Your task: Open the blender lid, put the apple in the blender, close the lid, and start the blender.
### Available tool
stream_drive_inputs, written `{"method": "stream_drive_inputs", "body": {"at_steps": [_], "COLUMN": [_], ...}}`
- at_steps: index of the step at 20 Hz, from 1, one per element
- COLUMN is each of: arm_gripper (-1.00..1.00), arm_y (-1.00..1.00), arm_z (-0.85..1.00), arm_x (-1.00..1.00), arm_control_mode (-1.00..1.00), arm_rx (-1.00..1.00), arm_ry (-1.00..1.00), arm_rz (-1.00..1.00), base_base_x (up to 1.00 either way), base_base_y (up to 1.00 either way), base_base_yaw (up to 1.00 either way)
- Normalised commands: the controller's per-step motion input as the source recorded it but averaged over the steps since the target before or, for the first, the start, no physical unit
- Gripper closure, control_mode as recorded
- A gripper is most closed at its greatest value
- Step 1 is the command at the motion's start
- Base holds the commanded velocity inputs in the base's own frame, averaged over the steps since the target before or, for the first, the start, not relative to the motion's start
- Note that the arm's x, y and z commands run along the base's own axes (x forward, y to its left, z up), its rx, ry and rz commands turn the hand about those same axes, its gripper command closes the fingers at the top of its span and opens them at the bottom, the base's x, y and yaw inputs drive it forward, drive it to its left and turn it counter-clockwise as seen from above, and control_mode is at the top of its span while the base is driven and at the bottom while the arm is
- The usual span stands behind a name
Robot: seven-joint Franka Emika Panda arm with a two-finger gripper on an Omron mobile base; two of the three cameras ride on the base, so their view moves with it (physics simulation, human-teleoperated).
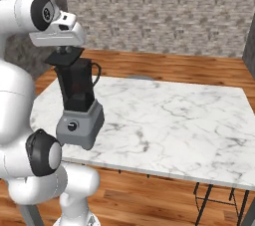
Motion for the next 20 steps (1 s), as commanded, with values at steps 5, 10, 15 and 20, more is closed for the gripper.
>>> {"method": "stream_drive_inputs", "body": {"at_steps": [5, 10, 15, 20], "arm_gripper": [1.0, 1.0, 1.0, 1.0], "arm_y": [0.18, 0.0, 0.0, 0.0], "arm_z": [-0.02, -0.25, -0.13, 0.0], "arm_x": [0.28, 0.11, 0.21, 0.3], "arm_control_mode": [-1.0, -1.0, -1.0, -1.0], "arm_rx": [0.0, 0.0, 0.0, 0.0], "arm_ry": [0.0, 0.0, 0.0, 0.0], "arm_rz": [0.0, 0.01, 0.01, 0.01], "base_base_x": [0.0, 0.0, 0.0, 0.0], "base_base_y": [0.0, 0.0, 0.0, 0.0], "base_base_yaw": [0.0, 0.0, 0.0, 0.0]}}
